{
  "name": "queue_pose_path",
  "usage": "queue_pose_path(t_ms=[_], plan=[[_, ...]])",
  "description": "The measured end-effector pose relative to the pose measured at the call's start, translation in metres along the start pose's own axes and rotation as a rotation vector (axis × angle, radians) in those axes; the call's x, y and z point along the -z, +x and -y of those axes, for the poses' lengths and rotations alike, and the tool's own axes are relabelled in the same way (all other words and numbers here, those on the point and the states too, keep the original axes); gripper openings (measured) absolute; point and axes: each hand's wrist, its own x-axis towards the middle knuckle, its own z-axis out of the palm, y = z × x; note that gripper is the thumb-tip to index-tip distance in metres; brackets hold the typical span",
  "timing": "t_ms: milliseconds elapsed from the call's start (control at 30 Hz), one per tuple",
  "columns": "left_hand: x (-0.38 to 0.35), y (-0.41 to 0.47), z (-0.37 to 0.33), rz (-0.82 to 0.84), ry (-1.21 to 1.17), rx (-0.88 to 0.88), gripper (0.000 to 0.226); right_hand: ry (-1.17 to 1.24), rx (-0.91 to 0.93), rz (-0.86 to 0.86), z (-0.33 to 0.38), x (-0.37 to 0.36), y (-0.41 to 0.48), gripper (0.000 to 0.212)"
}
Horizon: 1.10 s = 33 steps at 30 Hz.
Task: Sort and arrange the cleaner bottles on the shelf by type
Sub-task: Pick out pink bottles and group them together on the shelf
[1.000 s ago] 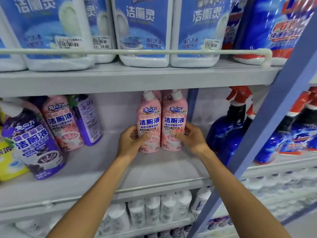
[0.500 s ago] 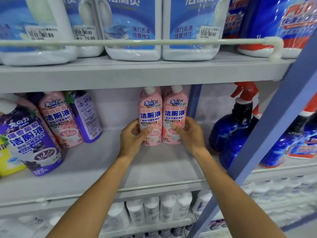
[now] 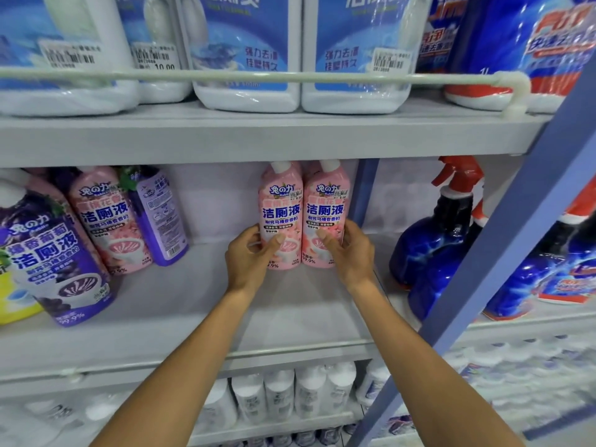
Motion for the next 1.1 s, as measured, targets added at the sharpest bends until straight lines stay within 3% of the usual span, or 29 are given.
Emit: queue_pose_path(t_ms=[367,633,833,900,1000,1100], plan=[[0.001,0.005,0.0,0.067,-0.035,0.006,0.035,-0.03,0.004,0.019,0.0,0.0,-0.001,0.036],[0.003,0.003,-0.006,0.111,-0.023,0.026,0.023,-0.06,0.004,0.049,0.006,0.006,-0.002,0.034],[0.017,-0.005,-0.021,0.23,0.014,0.078,0.024,-0.043,-0.132,0.081,0.022,0.015,-0.011,0.041],[0.023,-0.009,-0.021,0.202,0.005,0.14,0.025,-0.02,-0.22,0.051,0.025,0.016,-0.015,0.043],[0.043,-0.014,-0.018,0.106,0.016,0.277,0.053,0.036,-0.307,0.022,0.025,0.018,-0.032,0.049],[0.073,-0.027,-0.018,0.05,0.018,0.294,0.039,0.038,-0.311,0.0,0.015,0.021,-0.052,0.072]])
